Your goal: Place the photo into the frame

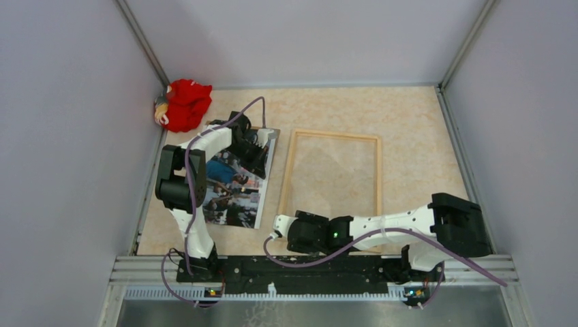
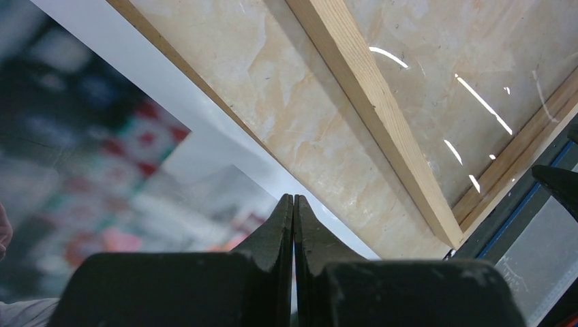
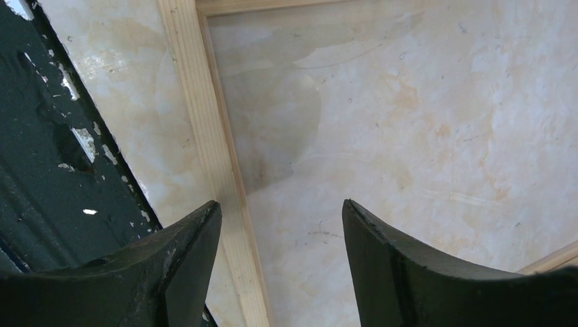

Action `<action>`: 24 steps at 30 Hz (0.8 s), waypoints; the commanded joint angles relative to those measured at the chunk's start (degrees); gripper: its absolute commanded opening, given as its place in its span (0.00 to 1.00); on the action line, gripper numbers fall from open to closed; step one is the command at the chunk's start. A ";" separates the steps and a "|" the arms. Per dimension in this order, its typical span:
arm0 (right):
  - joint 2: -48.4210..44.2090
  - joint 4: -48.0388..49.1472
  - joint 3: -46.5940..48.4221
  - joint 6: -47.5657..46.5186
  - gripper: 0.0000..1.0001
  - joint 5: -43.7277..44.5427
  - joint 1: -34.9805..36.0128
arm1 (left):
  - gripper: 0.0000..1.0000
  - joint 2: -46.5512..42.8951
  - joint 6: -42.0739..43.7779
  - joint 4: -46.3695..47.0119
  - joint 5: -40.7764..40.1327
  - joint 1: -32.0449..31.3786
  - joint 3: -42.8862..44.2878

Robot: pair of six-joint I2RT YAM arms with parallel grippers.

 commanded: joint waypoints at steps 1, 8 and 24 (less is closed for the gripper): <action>-3.38 1.73 -0.26 -0.76 0.65 1.58 0.46 | 0.05 -1.43 -0.27 -0.28 0.06 0.16 -0.38; -3.68 2.18 -0.96 -1.04 0.65 1.47 0.50 | 0.05 -1.56 -0.30 -0.11 0.23 0.16 -0.84; -0.76 4.82 -2.30 -1.74 0.64 4.34 0.31 | 0.08 -0.38 -1.61 -3.22 11.43 -0.38 0.09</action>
